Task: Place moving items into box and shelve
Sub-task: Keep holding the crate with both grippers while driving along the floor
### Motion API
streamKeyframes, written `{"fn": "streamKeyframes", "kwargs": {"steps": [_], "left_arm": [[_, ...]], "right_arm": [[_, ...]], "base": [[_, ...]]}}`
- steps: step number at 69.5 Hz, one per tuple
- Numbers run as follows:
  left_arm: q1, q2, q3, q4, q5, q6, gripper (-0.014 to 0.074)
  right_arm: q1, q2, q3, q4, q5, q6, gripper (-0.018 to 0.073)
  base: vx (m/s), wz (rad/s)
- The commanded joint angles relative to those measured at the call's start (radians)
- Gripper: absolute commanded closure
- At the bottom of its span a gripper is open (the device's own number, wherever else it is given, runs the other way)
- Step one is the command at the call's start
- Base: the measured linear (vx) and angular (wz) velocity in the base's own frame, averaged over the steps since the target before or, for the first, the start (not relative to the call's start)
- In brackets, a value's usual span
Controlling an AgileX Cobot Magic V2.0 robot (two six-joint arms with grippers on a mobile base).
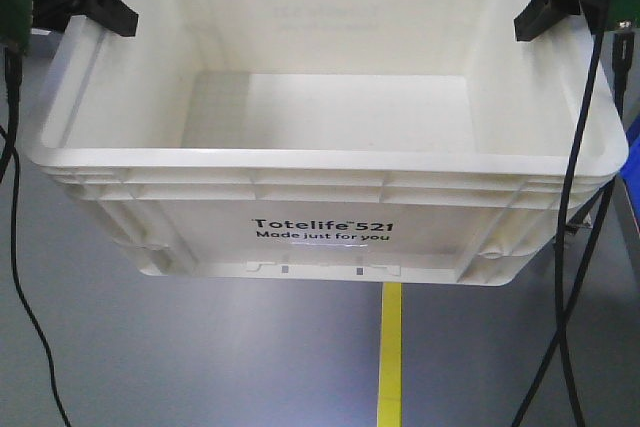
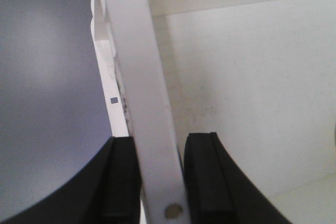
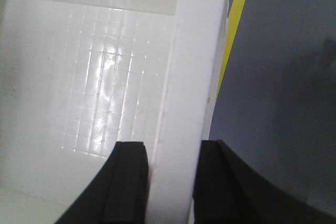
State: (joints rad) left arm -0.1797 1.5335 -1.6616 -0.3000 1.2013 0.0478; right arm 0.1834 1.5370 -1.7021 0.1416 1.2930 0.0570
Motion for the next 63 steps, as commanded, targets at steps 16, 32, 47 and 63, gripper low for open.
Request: {"fn": "streamKeyframes", "kwargs": {"steps": [16,32,47,63], "left_arm": [[-0.032,-0.056,-0.04,-0.252,-0.098,0.006,0.0601],[-0.032,-0.056,-0.04,-0.252,-0.098,0.006,0.0601],[-0.032,-0.056,-0.04,-0.252,-0.098,0.006,0.0601],[-0.032,-0.055,-0.04,-0.252,-0.098,0.006,0.0601]], "right_arm": [[0.023,-0.049,-0.044,0.223,-0.012,-0.009,0.0564],[0.023,-0.049,-0.044,0.223,-0.012,-0.009,0.0564],[0.023,-0.049,-0.044,0.223,-0.012,-0.009,0.0564],[0.023,-0.049,-0.044,0.223,-0.012,-0.009,0.0564]], "base": [[0.6,-0.11],[0.6,-0.13],[0.6,-0.11],[0.6,-0.08]]}}
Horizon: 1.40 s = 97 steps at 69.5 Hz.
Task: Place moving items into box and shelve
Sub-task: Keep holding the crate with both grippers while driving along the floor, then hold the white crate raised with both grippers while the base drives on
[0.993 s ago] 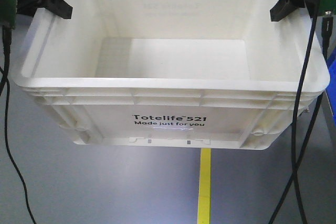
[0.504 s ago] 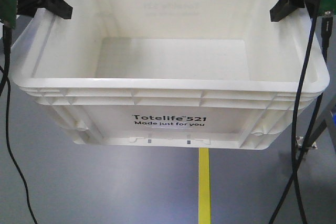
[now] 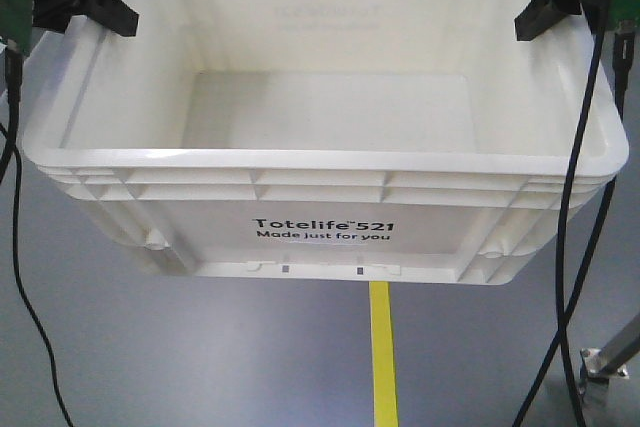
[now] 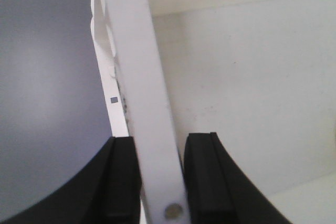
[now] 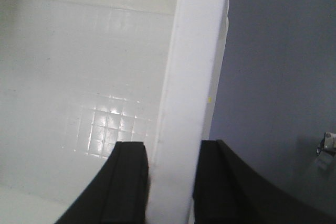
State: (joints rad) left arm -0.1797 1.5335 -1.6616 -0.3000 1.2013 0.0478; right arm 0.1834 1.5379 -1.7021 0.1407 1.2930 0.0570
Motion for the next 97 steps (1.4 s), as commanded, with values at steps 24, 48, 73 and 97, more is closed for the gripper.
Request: {"fn": "streamKeyframes", "kwargs": {"steps": [24,48,73,97], "left_arm": [[-0.032,-0.056,-0.04,-0.252,-0.098,0.006,0.0601],[-0.032,-0.055,-0.04,-0.251,-0.098,0.006,0.0601],[-0.032,-0.056,-0.04,-0.251,-0.098,0.006,0.0601],[-0.032,-0.056,-0.04,-0.251,-0.098,0.006,0.0601]], "right_arm": [[0.023,-0.05,-0.044,0.224,-0.012,-0.009,0.0564],[0.023,-0.05,-0.044,0.224,-0.013,-0.009,0.0564],[0.023,-0.05,-0.044,0.223,-0.012,-0.009,0.0564],[0.023,-0.05,-0.044,0.224,-0.012,-0.009,0.0564]], "base": [[0.6,-0.08],[0.59,-0.16],[0.55,-0.31],[0.49,-0.44]]}}
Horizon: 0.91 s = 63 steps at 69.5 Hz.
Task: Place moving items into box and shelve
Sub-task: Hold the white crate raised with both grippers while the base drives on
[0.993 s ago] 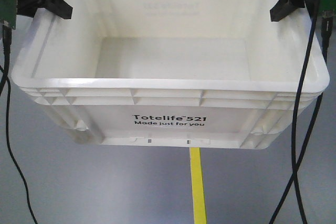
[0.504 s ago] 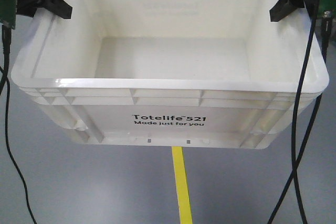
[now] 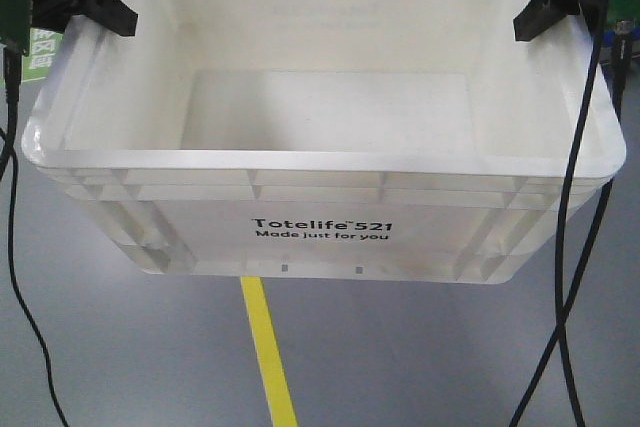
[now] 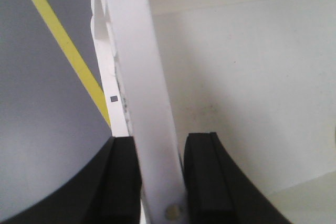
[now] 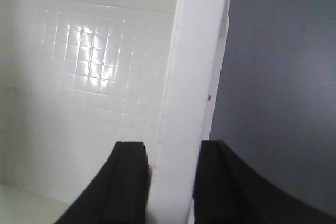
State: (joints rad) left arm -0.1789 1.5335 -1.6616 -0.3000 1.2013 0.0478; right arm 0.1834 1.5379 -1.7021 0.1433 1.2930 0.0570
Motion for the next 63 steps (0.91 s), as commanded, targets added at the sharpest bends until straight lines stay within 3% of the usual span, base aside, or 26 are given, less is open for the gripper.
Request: {"fn": "streamKeyframes", "kwargs": {"steps": [1,63], "left_arm": [[-0.033,-0.056,-0.04,-0.251,-0.098,0.006,0.0601],[-0.033,-0.056,-0.04,-0.241,-0.098,0.006,0.0601]], "right_arm": [[0.023,-0.05,-0.044,0.222,-0.012,-0.009,0.0564],[0.023,-0.05,-0.044,0.221,-0.014,-0.009,0.0564]], "base": [[0.47,-0.48],[0.42,-0.58]]}}
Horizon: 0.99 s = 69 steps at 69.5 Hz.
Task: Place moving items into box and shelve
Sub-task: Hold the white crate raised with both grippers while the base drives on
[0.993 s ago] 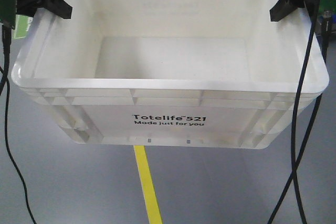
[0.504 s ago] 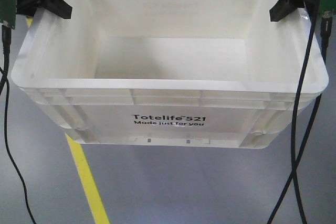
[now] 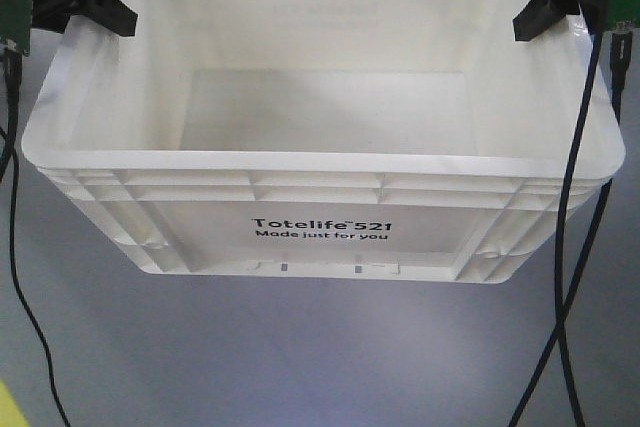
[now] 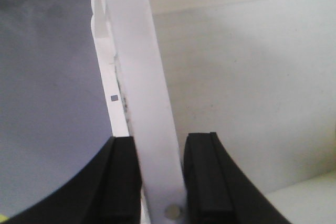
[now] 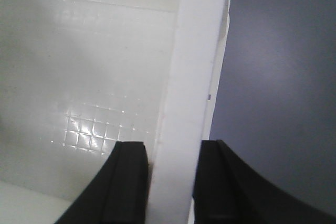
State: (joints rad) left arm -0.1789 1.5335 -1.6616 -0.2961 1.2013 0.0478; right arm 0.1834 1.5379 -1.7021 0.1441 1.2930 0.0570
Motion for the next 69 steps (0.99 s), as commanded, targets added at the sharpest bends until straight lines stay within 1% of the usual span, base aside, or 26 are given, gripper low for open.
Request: {"fn": "streamKeyframes", "kwargs": {"steps": [1,30,69], "left_arm": [[-0.033,-0.056,-0.04,-0.243,-0.098,0.006,0.0601],[-0.033,-0.056,-0.04,-0.24,-0.098,0.006,0.0601],[-0.031,-0.056,-0.04,-0.24,-0.098,0.006,0.0601]], "right_arm": [[0.023,-0.05,-0.044,0.22,-0.013,-0.009,0.0564],[0.023,-0.05,-0.044,0.221,-0.012,-0.009,0.0564],[0.023,-0.05,-0.044,0.224,-0.012,-0.009,0.0564]], "base": [[0.37,-0.68],[0.36,-0.62],[0.37,-0.48]]}}
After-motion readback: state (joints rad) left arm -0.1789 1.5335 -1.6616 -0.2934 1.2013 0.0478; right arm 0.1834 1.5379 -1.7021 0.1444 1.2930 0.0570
